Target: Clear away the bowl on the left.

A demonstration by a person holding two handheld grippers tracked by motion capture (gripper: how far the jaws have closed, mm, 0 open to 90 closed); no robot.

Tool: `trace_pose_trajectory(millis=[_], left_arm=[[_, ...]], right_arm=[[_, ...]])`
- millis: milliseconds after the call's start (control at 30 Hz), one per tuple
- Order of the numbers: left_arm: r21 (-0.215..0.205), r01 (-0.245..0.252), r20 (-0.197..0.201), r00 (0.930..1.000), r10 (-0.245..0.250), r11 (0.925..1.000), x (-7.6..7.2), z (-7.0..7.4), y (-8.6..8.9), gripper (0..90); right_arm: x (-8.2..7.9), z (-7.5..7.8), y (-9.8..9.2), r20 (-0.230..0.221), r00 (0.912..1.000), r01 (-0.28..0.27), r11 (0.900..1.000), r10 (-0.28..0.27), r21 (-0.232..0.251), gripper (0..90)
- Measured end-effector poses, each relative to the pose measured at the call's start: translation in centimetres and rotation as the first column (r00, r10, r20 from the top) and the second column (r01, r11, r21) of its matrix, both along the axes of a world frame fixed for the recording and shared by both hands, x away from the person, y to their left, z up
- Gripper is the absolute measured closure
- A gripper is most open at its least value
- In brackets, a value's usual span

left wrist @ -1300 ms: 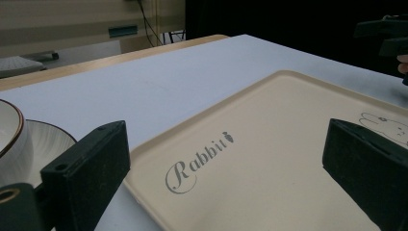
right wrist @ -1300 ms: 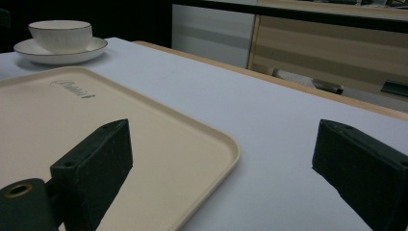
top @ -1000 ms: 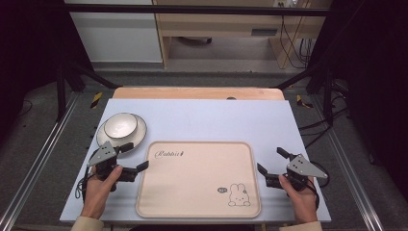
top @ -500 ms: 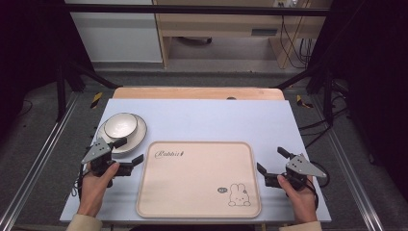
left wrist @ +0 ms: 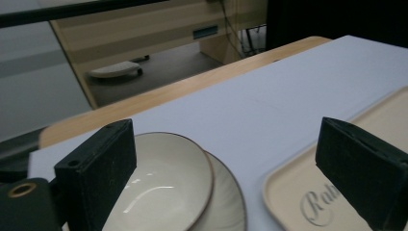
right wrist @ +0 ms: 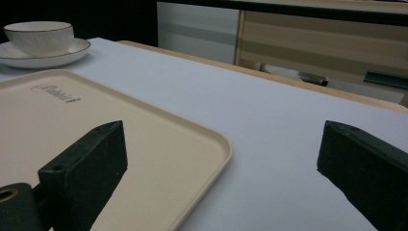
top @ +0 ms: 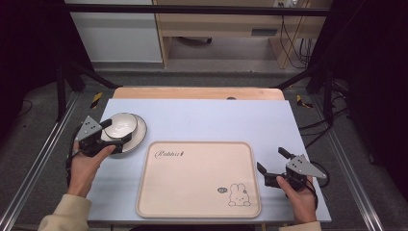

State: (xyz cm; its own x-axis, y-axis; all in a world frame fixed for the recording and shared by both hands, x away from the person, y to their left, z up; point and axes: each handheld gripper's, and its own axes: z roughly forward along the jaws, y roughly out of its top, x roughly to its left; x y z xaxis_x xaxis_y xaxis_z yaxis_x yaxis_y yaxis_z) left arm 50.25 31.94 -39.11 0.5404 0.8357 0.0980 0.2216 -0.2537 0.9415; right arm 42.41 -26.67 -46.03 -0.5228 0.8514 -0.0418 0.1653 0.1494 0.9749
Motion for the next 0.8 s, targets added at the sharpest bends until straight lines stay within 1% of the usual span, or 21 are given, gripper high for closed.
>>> trace_pose_trajectory(millis=[67, 133, 167, 200, 233, 300, 333, 367, 400, 433, 467, 500, 533, 567, 600, 633, 700, 733, 800], left_arm=[[0.027, -0.033, -0.003, 0.9995, 0.033, 0.9991, 0.7, 0.4, 0.5, 8.0], [0.038, -0.056, -0.011, 0.9983, 0.057, 0.9977, 1.4, 0.6, 1.0, 14.3], [0.041, -0.075, -0.021, 0.9969, 0.076, 0.9963, 1.7, 0.7, 1.3, 16.2], [0.041, -0.075, -0.021, 0.9969, 0.076, 0.9963, 1.7, 0.7, 1.3, 17.1], [0.053, -0.104, -0.044, 0.9934, 0.106, 0.9932, 2.3, 0.8, 2.0, 17.3], [0.059, -0.133, -0.065, 0.9885, 0.136, 0.9894, 2.8, 0.7, 2.6, 18.9], [0.059, -0.133, -0.065, 0.9885, 0.136, 0.9894, 2.8, 0.7, 2.6, 20.8], [0.056, -0.150, -0.086, 0.9843, 0.154, 0.9871, 3.4, 0.6, 3.1, 22.0], [0.056, -0.150, -0.086, 0.9843, 0.154, 0.9871, 3.4, 0.6, 3.1, 22.1], [0.052, -0.162, -0.095, 0.9814, 0.167, 0.9853, 3.7, 0.4, 3.4, 22.1], [0.039, -0.176, -0.118, 0.9767, 0.179, 0.9837, 4.3, 0.0, 3.6, 22.5], [0.046, -0.184, -0.129, 0.9737, 0.188, 0.9819, 4.5, -0.2, 3.7, 23.6], [0.046, -0.184, -0.129, 0.9737, 0.188, 0.9819, 4.5, -0.2, 3.7, 24.8], [0.045, -0.193, -0.162, 0.9666, 0.198, 0.9801, 5.1, -0.7, 3.9, 26.3], [0.035, -0.198, -0.178, 0.9631, 0.201, 0.9795, 5.3, -1.0, 4.0, 27.1], [0.040, -0.206, -0.190, 0.9592, 0.210, 0.9778, 5.5, -1.2, 4.1, 27.5], [0.056, -0.219, -0.198, 0.9538, 0.226, 0.9741, 5.9, -1.6, 4.1, 29.1], [0.064, -0.227, -0.206, 0.9499, 0.235, 0.9718, 6.0, -1.7, 4.1, 29.6], [0.068, -0.238, -0.215, 0.9450, 0.247, 0.9690, 6.2, -1.9, 4.2, 31.8]], right_arm=[[0.0, 0.0, 0.1, 0.001, 1.0000, 0.002, 1.000, -0.002, 0.000, 3.6], [0.1, 0.0, 0.2, -0.003, 1.0000, 0.001, 1.000, -0.001, -0.006, 3.7], [0.1, 0.0, 0.3, -0.004, 1.0000, 0.003, 1.000, -0.003, -0.007, 3.7], [0.1, 0.0, 0.3, -0.004, 1.0000, 0.003, 1.000, -0.003, -0.007, 3.7], [0.1, 0.0, 0.3, -0.004, 1.0000, 0.003, 1.000, -0.003, -0.010, 3.7], [0.1, -0.1, 0.4, -0.004, 1.0000, 0.003, 1.000, -0.003, -0.011, 3.7], [0.1, -0.1, 0.4, -0.004, 1.0000, 0.003, 1.000, -0.003, -0.011, 3.7], [0.1, -0.1, 0.4, -0.007, 1.0000, 0.004, 1.000, -0.004, -0.013, 3.8], [0.2, -0.1, 0.4, -0.008, 1.0000, 0.004, 1.000, -0.004, -0.012, 3.8], [0.2, -0.1, 0.4, -0.008, 1.0000, 0.004, 1.000, -0.004, -0.012, 3.8], [0.2, -0.1, 0.4, -0.012, 0.9999, 0.003, 1.000, -0.004, -0.014, 3.8], [0.2, -0.1, 0.4, -0.012, 0.9999, 0.002, 1.000, -0.002, -0.012, 3.8], [0.2, -0.1, 0.4, -0.012, 0.9999, 0.002, 1.000, -0.002, -0.012, 3.8], [0.2, -0.1, 0.4, -0.013, 0.9999, 0.001, 1.000, -0.001, -0.012, 4.1], [0.2, -0.1, 0.4, -0.015, 0.9999, 0.000, 1.000, 0.000, -0.010, 4.1], [0.2, -0.1, 0.4, -0.015, 0.9999, -0.001, 1.000, 0.001, -0.011, 4.2], [0.2, -0.1, 0.4, -0.016, 0.9999, -0.002, 1.000, 0.002, -0.013, 4.2], [0.2, -0.1, 0.4, -0.017, 0.9999, -0.002, 1.000, 0.002, -0.012, 4.3], [0.2, -0.1, 0.4, -0.018, 0.9998, -0.002, 1.000, 0.002, -0.014, 4.3]])
